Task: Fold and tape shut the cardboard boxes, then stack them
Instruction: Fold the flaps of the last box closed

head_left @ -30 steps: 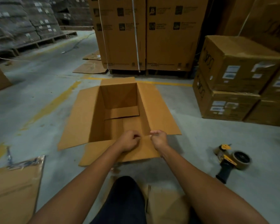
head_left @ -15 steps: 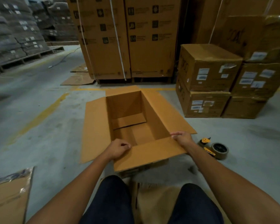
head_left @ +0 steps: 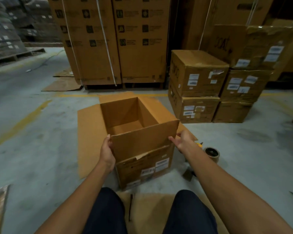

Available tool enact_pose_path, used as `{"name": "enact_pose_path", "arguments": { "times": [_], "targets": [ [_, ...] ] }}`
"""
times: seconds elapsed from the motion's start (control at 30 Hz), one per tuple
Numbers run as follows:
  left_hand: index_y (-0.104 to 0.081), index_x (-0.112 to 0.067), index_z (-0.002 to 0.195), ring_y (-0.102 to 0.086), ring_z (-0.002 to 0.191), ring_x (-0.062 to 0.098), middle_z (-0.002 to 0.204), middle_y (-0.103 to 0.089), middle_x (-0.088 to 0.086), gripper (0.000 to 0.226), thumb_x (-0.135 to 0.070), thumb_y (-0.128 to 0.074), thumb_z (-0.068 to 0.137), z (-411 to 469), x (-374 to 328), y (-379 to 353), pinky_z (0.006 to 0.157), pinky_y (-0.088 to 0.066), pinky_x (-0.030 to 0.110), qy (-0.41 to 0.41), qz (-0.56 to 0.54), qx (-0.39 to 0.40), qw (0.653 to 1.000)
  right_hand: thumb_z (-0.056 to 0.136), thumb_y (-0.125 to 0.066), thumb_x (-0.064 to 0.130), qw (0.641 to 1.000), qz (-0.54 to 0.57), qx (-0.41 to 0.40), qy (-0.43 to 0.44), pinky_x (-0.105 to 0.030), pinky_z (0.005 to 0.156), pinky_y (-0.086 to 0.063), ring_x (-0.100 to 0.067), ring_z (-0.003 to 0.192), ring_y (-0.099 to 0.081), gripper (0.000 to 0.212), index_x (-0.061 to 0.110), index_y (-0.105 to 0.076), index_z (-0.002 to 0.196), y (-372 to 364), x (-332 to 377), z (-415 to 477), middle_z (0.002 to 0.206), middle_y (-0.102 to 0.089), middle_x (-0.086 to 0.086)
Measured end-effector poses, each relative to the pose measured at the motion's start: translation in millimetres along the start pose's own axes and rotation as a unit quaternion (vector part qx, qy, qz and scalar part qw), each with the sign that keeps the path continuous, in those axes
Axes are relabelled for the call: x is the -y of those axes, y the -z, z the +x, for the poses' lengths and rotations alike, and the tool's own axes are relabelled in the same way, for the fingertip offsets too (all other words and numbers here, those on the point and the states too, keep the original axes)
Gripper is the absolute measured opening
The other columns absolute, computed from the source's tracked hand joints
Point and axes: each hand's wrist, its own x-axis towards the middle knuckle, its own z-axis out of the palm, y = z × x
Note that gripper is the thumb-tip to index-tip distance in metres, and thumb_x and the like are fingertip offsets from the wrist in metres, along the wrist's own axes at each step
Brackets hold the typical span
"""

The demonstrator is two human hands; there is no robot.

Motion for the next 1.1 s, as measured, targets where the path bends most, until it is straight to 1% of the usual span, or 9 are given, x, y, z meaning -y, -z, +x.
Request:
{"name": "enact_pose_path", "arguments": {
  "times": [0.1,0.17,0.27,0.37,0.47,0.67,0.77,0.87,1.1],
  "targets": [
    [-0.062,-0.021,0.128,-0.065,0.114,0.023,0.121,-0.07,0.006,0.069,-0.073,-0.033,0.094,3.1,6.2,4.2,0.098,-0.05,0.047,-0.054,0.082,0.031,0.995,0.099,-0.053,0.005,0.993,-0.089,-0.034,0.072,-0.037,0.072,-0.061,-0.027,0.088,-0.066,0.03,0.004,-0.055,0.129,-15.4,-20.0,-7.1,0.112,-0.06,-0.01],
    [-0.049,-0.024,0.141,-0.059,0.123,0.023,0.133,-0.062,0.003,0.059,-0.063,-0.04,0.097,5.6,12.5,4.1,0.103,-0.048,0.05,-0.095,0.186,0.027,0.977,0.097,-0.056,0.013,0.953,-0.248,-0.04,0.17,-0.032,0.067,-0.055,-0.021,0.085,-0.069,0.025,0.016,-0.059,0.121,-19.6,-34.9,-10.1,0.107,-0.066,-0.005],
    [0.001,-0.021,0.159,-0.033,0.144,0.028,0.16,-0.027,0.009,0.079,-0.044,-0.048,0.102,13.4,16.8,0.6,0.116,-0.033,0.048,-0.137,0.382,-0.024,0.913,0.095,-0.058,0.023,0.813,-0.481,0.019,0.327,-0.036,0.092,-0.048,-0.027,0.118,-0.056,0.029,0.021,-0.059,0.124,-18.4,-65.3,-2.1,0.135,-0.057,-0.008],
    [0.02,-0.007,0.154,-0.001,0.152,0.034,0.166,0.007,0.014,0.088,-0.049,-0.039,0.103,32.5,19.9,16.0,0.123,-0.012,0.048,-0.106,0.578,-0.046,0.808,0.098,-0.052,0.027,0.674,-0.634,0.103,0.364,-0.042,0.111,-0.034,-0.031,0.139,-0.035,0.032,0.022,-0.062,0.128,-11.7,-90.5,14.4,0.154,-0.041,-0.01],
    [0.006,-0.009,0.158,0.013,0.152,0.033,0.164,0.022,0.011,0.078,-0.055,-0.025,0.103,42.3,28.6,29.2,0.122,-0.004,0.057,-0.066,0.735,-0.001,0.675,0.1,-0.049,0.03,0.621,-0.689,0.139,0.347,-0.043,0.112,-0.029,-0.024,0.138,-0.035,0.033,0.024,-0.061,0.13,-6.9,-97.5,26.4,0.142,-0.052,0.001],
    [-0.051,-0.025,0.14,0.017,0.15,0.039,0.166,0.011,0.009,0.052,-0.05,-0.026,0.103,55.4,25.6,24.3,0.119,-0.003,0.064,-0.034,0.81,0.06,0.583,0.1,-0.028,0.042,0.513,-0.762,0.112,0.379,-0.043,0.102,-0.029,-0.023,0.136,-0.035,0.048,0.032,-0.051,0.141,-8.1,-111.5,36.1,0.15,-0.045,0.003],
    [-0.056,-0.022,0.137,0.017,0.15,0.039,0.167,0.0,0.011,0.053,-0.048,-0.025,0.102,61.9,24.4,23.9,0.119,-0.001,0.063,-0.039,0.836,0.087,0.54,0.099,-0.028,0.041,0.49,-0.777,0.101,0.382,-0.042,0.098,-0.03,-0.026,0.131,-0.037,0.048,0.031,-0.052,0.14,-11.4,-113.7,37.7,0.146,-0.048,0.003],
    [-0.062,-0.022,0.128,0.012,0.152,0.036,0.166,-0.011,0.012,0.049,-0.048,-0.03,0.1,66.7,25.9,20.6,0.119,-0.003,0.063,-0.065,0.823,0.071,0.56,0.102,-0.034,0.035,0.493,-0.783,0.133,0.355,-0.043,0.1,-0.029,-0.027,0.132,-0.035,0.043,0.028,-0.051,0.141,-21.4,-111.2,45.2,0.146,-0.047,0.002],
    [-0.048,-0.023,0.139,0.01,0.153,0.032,0.167,-0.003,0.01,0.048,-0.048,-0.04,0.099,109.8,14.5,15.1,0.121,-0.001,0.055,-0.085,0.772,0.01,0.63,0.098,-0.051,0.029,0.617,-0.677,0.176,0.36,-0.033,0.104,-0.041,-0.016,0.125,-0.048,0.037,0.023,-0.058,0.134,-84.2,-112.9,61.7,0.133,-0.06,0.004]
  ]
}}
